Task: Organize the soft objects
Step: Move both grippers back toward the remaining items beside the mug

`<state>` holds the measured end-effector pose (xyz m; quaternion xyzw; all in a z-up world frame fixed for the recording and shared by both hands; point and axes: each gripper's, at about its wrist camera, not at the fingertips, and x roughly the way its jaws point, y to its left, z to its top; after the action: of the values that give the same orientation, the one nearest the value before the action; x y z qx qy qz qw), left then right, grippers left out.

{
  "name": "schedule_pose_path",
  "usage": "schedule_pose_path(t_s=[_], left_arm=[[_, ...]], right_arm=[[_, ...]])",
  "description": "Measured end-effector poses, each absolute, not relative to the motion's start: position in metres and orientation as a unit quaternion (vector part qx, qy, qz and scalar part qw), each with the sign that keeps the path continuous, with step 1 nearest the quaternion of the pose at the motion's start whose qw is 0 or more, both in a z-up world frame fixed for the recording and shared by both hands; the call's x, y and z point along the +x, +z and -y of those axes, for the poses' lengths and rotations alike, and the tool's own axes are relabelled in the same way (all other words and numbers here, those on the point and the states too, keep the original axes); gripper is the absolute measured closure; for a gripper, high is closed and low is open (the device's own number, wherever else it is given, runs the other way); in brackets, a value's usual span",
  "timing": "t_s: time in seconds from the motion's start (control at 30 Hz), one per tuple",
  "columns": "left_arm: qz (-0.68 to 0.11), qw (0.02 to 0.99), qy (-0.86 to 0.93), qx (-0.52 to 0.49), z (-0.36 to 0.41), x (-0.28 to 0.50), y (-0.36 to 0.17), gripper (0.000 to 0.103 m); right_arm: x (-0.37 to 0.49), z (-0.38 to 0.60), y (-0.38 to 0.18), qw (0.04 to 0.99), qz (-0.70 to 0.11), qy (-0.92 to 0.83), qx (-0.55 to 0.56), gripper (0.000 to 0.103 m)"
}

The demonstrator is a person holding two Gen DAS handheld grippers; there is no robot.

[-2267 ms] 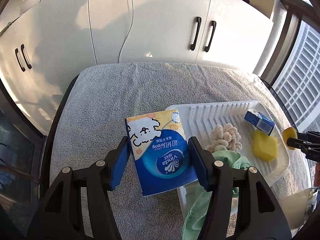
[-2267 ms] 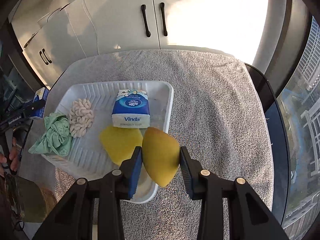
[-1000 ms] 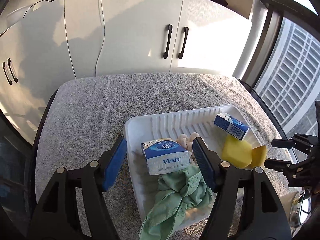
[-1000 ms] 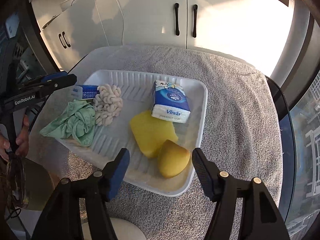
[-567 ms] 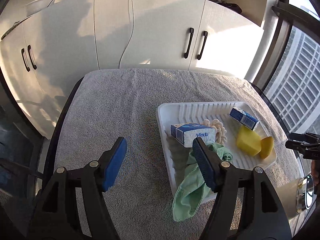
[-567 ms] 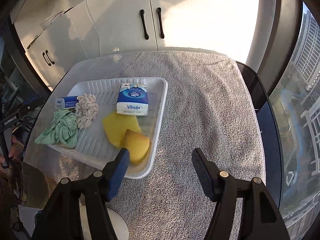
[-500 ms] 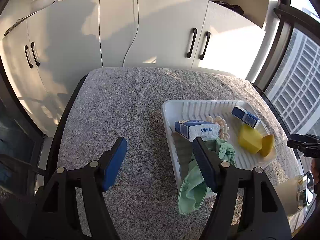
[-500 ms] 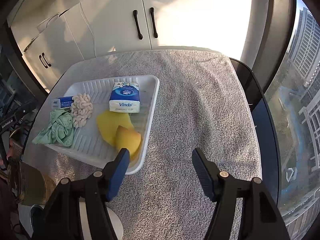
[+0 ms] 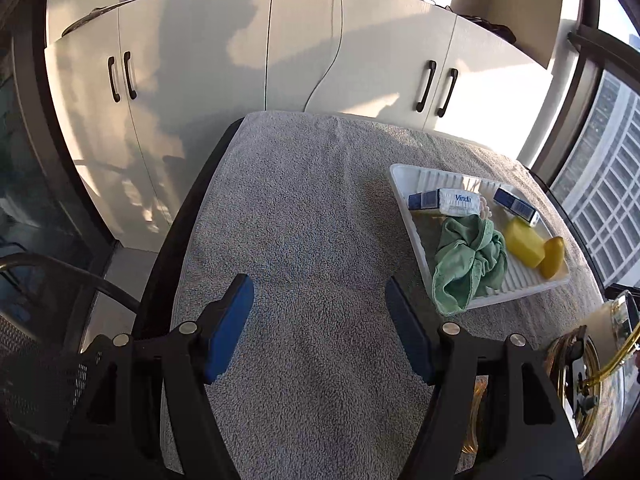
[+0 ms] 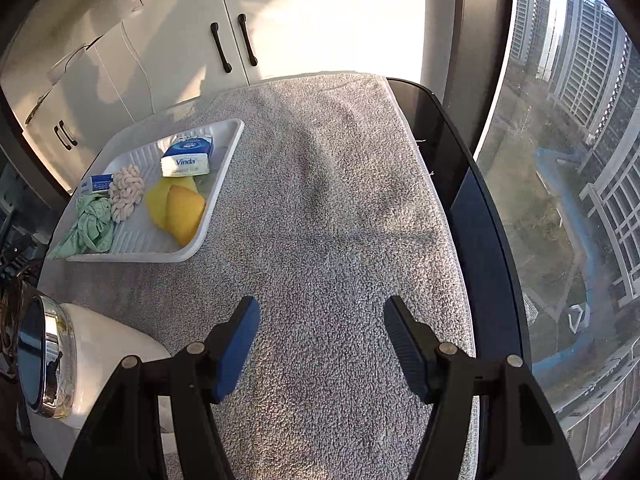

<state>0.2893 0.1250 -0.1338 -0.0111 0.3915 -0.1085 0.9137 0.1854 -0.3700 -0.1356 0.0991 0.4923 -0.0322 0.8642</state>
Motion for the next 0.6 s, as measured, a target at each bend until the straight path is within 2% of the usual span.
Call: schedule_pose_path(t_s=[0.23, 0.6], left_arm=[[-0.387, 0.916, -0.102, 0.023, -0.137, 0.235, -0.147, 0.036], [-0.395, 0.909, -0.132, 0.022, -0.141, 0.171, -0.161, 0.036]], right_arm=[[0.136, 0.385, -0.146, 0.859, -0.498, -0.051, 0.107, 0.035], [0.065, 0.392, -0.163, 0.854, -0.503, -0.060, 0.117, 0.035]])
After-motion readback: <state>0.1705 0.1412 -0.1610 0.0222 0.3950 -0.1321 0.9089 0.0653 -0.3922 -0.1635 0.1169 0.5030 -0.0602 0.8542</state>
